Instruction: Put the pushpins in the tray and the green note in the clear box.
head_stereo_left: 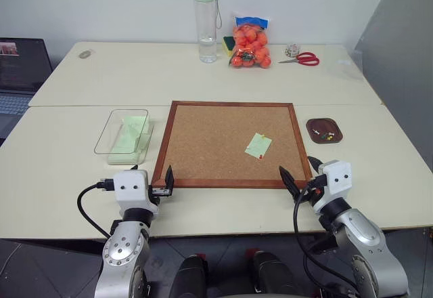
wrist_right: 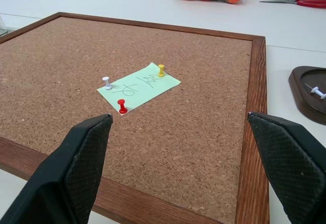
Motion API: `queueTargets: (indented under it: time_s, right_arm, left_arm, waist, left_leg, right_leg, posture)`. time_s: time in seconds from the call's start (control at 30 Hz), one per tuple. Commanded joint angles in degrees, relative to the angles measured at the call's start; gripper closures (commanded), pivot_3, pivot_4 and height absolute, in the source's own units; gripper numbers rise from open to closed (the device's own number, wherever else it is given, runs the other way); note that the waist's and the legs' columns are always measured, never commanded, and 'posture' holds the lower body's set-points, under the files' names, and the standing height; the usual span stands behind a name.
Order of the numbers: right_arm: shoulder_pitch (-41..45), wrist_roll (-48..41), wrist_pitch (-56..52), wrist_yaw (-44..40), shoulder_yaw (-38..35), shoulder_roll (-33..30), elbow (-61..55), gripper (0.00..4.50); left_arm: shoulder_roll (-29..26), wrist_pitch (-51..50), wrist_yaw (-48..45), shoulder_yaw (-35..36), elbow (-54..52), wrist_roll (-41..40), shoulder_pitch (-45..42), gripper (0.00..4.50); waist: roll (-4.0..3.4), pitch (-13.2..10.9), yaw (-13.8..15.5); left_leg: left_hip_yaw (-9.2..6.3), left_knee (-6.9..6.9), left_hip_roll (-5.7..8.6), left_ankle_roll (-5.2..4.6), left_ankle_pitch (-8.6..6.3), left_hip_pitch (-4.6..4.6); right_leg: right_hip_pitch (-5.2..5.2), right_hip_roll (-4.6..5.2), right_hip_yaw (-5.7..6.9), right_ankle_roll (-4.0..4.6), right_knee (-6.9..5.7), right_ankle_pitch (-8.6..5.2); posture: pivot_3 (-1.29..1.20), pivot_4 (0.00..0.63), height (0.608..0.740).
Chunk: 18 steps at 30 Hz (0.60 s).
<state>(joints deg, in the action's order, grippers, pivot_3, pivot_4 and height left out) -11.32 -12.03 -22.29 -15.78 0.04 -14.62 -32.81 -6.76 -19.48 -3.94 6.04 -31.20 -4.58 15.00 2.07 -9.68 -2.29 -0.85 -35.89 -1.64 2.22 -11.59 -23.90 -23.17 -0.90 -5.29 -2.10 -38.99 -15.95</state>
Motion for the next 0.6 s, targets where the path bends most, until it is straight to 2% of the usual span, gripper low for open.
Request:
queueTargets:
  time_s: [0.03,0.17,0.47,0.6]
  right_arm:
    - [0.85,0.01,1.4,-0.03,-0.46,-0.24,-2.55,0.0]
    - [2.05,-0.23,1.36,-0.65,-0.6,-0.65,-1.98,0.0]
    - [4.76,-0.84,0.44,-3.16,-0.82,-2.81,-0.1,0.0]
    - [8.03,-3.06,-0.36,-5.93,-1.1,-4.25,1.61,0.0]
  left_arm:
    - [-0.37,1.55,-1.55,-0.32,-2.21,-1.25,-0.34,0.09]
    - [-2.44,-0.13,-5.21,0.52,-1.44,-4.35,-3.74,0.09]
    - [-9.66,-5.06,-18.41,-3.08,0.49,-12.66,-11.13,0.09]
    - [-13.99,-6.19,-26.3,-4.43,5.38,-15.86,-18.13,0.76]
  waist:
    - [0.0,0.0,0.0]
    - [0.01,-0.01,0.03]
    - [0.0,0.01,0.2]
    - [0.0,0.0,0.25]
  left_leg:
    - [0.0,0.0,0.0,0.0,0.0,0.0]
    - [0.0,0.0,0.0,0.0,0.0,0.0]
    - [0.02,0.0,0.01,0.0,0.0,0.0]
    - [0.03,-0.01,0.05,0.0,0.0,0.01]
  right_leg:
    - [0.0,0.0,0.0,0.02,0.0,-0.01]
    - [0.0,0.0,0.0,0.03,0.0,-0.02]
    - [0.0,-0.01,0.04,-0.08,0.01,0.04]
    - [0.01,-0.02,0.05,-0.07,0.0,0.04]
  posture:
    - [0.0,0.15,0.74]
    - [0.0,0.15,0.74]
    - [0.0,0.15,0.74]
    - [0.0,0.15,0.74]
